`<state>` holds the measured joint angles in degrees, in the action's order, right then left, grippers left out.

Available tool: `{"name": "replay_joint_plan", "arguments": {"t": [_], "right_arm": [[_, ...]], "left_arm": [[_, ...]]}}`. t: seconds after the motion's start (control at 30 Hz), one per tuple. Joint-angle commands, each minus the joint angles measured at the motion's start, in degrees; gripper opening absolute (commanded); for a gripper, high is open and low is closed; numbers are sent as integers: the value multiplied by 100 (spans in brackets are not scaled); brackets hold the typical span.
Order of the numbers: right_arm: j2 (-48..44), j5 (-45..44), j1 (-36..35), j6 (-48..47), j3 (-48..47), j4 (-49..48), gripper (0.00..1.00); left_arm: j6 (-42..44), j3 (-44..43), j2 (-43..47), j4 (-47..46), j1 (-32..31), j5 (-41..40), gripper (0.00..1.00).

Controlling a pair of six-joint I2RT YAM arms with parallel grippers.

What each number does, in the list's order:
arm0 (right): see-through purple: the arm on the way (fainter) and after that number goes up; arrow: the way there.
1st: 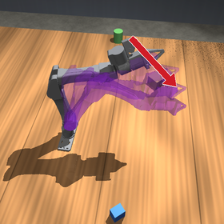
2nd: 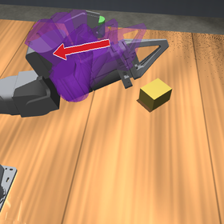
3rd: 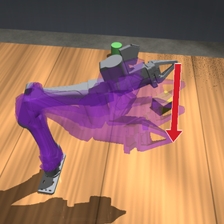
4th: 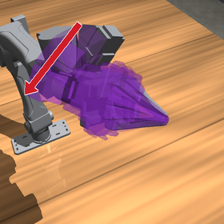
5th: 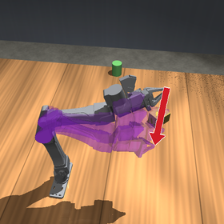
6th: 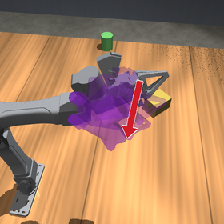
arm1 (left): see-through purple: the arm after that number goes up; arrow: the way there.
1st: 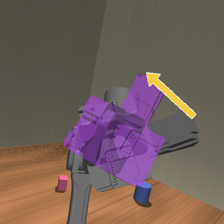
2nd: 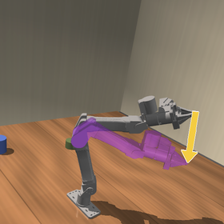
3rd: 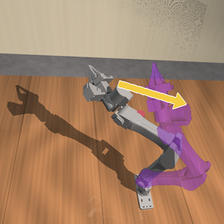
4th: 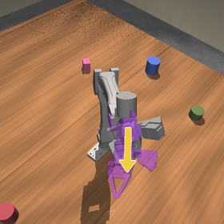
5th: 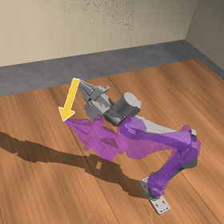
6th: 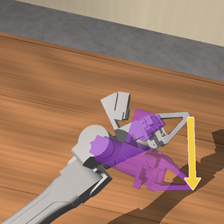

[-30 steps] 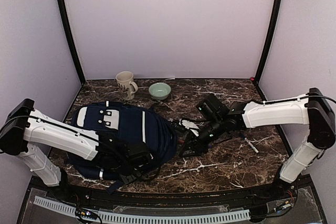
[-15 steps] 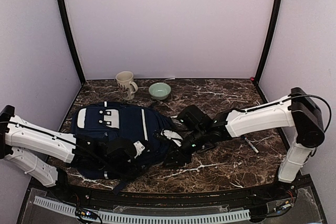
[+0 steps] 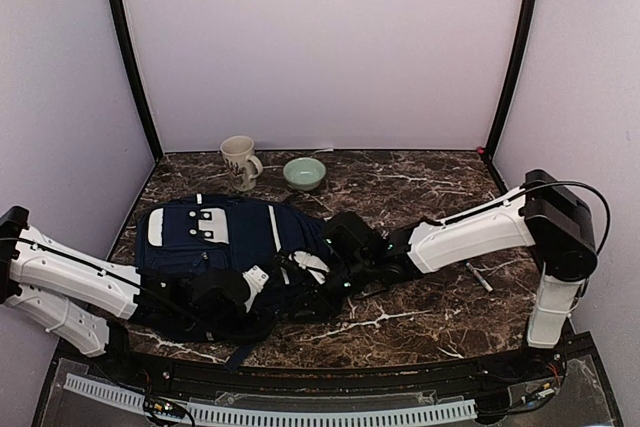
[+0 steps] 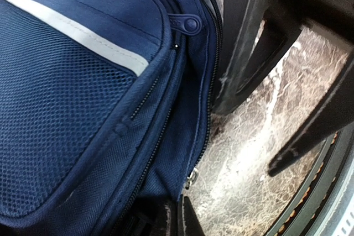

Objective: Pack the student bag
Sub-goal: Grab the largest pocket of the student bag.

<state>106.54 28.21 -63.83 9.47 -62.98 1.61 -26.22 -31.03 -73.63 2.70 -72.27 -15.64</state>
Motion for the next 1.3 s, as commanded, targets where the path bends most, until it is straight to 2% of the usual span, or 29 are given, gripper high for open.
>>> {"name": "replay_joint_plan", "arguments": {"t": [0.0, 0.17, 0.67, 0.9, 1.07, 1.27], "right_arm": [[140, -316, -102, 120, 209, -755, 43], [285, -563, -195, -58, 235, -975, 43], [722, -1001, -367, -7, -123, -1567, 49], [1044, -1116, -369, 187, -634, -1623, 48], [1069, -1115, -366, 264, -764, -1470, 36], [631, -799, -319, 317, -210, -1423, 14]], "left_arm": [[-306, 332, 420, -1065, -6, -46, 0], [-375, 539, 541, -1504, -2, 84, 0], [-440, 531, 542, -1889, 3, 326, 0], [-460, 572, 520, -2073, 5, 447, 0], [-494, 563, 467, -2002, 2, 446, 0], [-541, 655, 642, -1767, 3, 358, 0]]}}
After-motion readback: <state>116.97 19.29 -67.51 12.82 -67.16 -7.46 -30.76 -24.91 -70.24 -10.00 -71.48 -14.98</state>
